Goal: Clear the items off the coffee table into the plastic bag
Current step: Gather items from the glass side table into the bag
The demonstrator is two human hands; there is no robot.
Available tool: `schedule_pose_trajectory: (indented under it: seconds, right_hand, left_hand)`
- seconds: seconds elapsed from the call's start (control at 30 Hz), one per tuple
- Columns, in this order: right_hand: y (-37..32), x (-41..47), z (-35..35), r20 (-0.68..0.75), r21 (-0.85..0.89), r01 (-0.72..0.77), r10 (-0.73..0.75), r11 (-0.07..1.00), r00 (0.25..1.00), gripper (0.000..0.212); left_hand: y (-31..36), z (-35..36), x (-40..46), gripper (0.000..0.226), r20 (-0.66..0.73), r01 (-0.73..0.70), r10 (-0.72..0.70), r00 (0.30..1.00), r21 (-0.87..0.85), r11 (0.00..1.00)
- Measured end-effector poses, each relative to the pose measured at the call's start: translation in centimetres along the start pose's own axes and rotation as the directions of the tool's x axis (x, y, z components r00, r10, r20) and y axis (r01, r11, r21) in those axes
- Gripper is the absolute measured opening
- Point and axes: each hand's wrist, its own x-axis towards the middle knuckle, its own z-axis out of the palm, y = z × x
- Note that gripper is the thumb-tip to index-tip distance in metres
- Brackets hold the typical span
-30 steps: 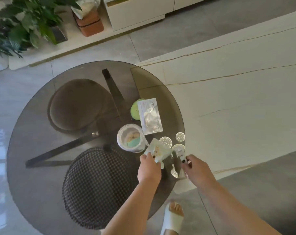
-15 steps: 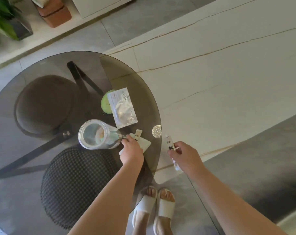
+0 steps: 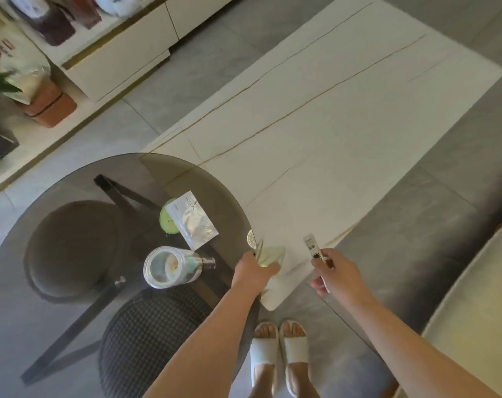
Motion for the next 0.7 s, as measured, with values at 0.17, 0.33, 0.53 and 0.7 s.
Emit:
schedule_pose_trajectory:
  seconds: [0.17, 0.33, 0.53, 0.7]
  right_hand:
    - [-0.3, -6.0, -5.9, -0.172, 0.099, -0.004, 0.021, 0.995, 0.985, 0.01]
    - [0.2, -10.2, -11.9, -0.332, 0.09, 0.013, 0.018, 0.996, 0.943, 0.016]
    - [3.3, -15.4, -20.2, -0.539, 0.302, 0.05, 0.128, 0.952, 0.833, 0.019]
    - [9.9, -19.2, -28.1, -0.661, 0.36, -0.01, 0.262, 0.933, 0.703, 0.026]
  left_hand:
    - [5.2, 0.7, -7.1, 0.069, 0.098, -0.169, 0.182, 0.979, -0.127, 0.977]
    - [11.7, 3.0, -13.6, 0.052, 0.178, -0.361, 0.381, 0.907, -0.137, 0.922]
    - [19.9, 9.6, -20.3, 0.03, 0.373, -0.392, 0.42, 0.828, -0.152, 0.907]
    - [24.8, 18.3, -24.7, 0.035, 0.46, -0.527, 0.463, 0.757, 0.012, 0.85]
